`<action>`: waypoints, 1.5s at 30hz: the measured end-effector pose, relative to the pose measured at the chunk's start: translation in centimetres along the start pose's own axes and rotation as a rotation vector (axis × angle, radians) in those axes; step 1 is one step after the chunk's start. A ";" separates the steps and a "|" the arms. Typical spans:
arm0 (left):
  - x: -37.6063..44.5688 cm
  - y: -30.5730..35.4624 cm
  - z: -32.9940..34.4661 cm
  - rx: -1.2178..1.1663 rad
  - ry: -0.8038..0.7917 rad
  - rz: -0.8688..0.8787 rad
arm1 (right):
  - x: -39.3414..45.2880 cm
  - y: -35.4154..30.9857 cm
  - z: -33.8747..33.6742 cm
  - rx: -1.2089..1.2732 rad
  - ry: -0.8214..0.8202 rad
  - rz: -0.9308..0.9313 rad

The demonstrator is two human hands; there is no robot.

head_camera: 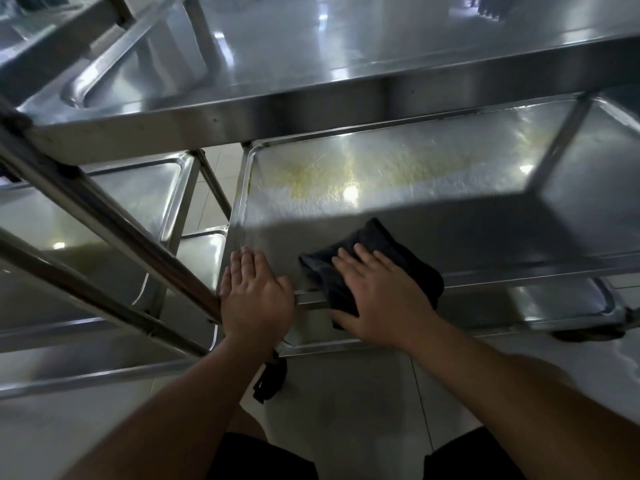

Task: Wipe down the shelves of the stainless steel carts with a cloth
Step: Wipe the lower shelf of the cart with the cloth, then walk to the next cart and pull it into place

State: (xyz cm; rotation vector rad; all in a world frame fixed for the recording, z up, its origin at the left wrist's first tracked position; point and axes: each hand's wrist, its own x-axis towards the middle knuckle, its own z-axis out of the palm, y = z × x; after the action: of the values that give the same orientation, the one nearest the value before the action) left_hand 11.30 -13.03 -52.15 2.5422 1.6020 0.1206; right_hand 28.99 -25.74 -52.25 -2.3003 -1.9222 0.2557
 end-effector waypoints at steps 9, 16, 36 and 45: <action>0.4 -0.5 0.1 0.005 -0.053 0.022 | -0.7 0.5 0.0 0.097 0.037 -0.174; 0.8 0.3 -3.6 0.020 -0.250 0.036 | -2.1 -1.7 -3.0 0.208 -0.135 -0.026; -18.1 11.0 -36.8 -0.016 -0.766 0.011 | -17.9 -6.1 -38.0 0.175 -0.779 0.424; -17.6 13.7 -47.9 -0.023 -0.622 0.147 | -19.8 -7.8 -49.4 -0.005 -0.586 0.352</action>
State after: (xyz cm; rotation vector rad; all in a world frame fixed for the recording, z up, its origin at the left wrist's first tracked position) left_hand 9.33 -31.33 -2.67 2.3369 1.1614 -0.5738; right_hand 28.62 -43.48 -1.50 -2.7743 -1.6841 1.0654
